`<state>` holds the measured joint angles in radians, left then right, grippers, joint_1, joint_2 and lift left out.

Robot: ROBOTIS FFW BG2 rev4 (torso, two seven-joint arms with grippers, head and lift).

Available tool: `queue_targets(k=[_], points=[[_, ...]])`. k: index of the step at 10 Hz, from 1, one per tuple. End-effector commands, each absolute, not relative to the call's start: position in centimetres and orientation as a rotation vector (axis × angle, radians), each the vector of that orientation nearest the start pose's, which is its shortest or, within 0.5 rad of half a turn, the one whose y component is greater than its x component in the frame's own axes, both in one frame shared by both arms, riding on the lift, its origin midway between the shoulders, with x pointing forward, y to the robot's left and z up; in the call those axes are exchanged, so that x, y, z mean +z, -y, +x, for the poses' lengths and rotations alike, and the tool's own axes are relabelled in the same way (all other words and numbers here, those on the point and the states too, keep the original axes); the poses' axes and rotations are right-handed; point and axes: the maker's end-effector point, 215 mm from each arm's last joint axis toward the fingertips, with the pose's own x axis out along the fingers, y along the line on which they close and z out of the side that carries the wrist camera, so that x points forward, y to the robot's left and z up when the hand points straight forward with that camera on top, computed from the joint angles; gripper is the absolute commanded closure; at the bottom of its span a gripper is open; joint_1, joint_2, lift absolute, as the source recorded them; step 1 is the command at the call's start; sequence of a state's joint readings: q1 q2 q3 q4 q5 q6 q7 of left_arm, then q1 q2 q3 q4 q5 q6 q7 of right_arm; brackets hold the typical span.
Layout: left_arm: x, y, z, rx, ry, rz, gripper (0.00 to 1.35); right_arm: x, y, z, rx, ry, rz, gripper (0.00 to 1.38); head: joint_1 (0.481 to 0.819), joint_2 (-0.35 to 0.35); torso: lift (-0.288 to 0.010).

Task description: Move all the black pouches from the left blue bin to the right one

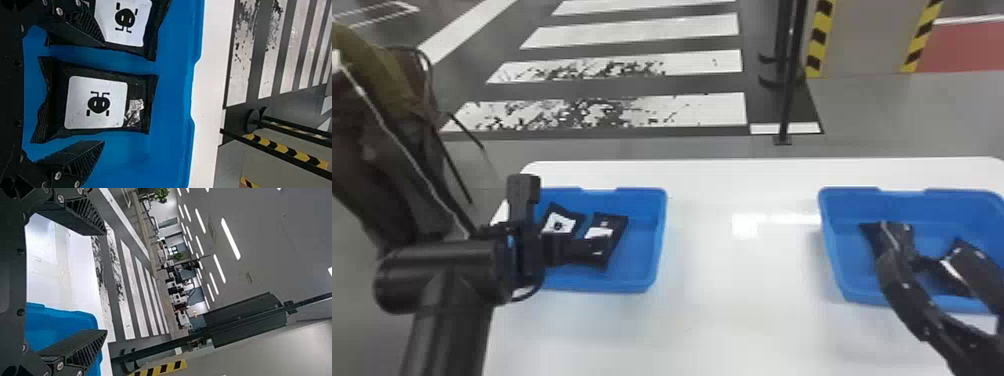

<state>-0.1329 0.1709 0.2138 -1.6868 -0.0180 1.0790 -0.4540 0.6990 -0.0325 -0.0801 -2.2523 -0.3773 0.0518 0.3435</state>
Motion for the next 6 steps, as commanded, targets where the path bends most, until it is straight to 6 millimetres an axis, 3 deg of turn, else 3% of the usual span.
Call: queue_targets(k=[1, 3, 4, 5, 6], points=[[-48.2, -32.4, 53.6, -0.148, -0.834, -0.142, 0.19, -29.9, 19.0, 38.4, 0.31, -0.013, 0.324, 0.14, 0.695, 0.165, -0.14], [-48.0, -30.8, 54.2, -0.186, -0.82, -0.162, 0.3, -30.5, 19.0, 38.4, 0.308, -0.025, 0.338, 0.14, 0.695, 0.159, -0.14], [-48.0, -30.1, 54.3, -0.204, -0.813, -0.18, 0.53, -30.5, 19.0, 38.4, 0.309, -0.027, 0.34, 0.14, 0.695, 0.149, -0.14], [-48.1, -30.4, 54.4, -0.2, -0.806, -0.168, 0.88, -30.6, 19.0, 38.4, 0.308, -0.029, 0.345, 0.15, 0.695, 0.139, -0.14], [-48.1, -30.7, 54.4, -0.197, -0.792, -0.161, 1.1, -30.9, 19.0, 38.3, 0.308, -0.034, 0.354, 0.15, 0.695, 0.137, -0.14]])
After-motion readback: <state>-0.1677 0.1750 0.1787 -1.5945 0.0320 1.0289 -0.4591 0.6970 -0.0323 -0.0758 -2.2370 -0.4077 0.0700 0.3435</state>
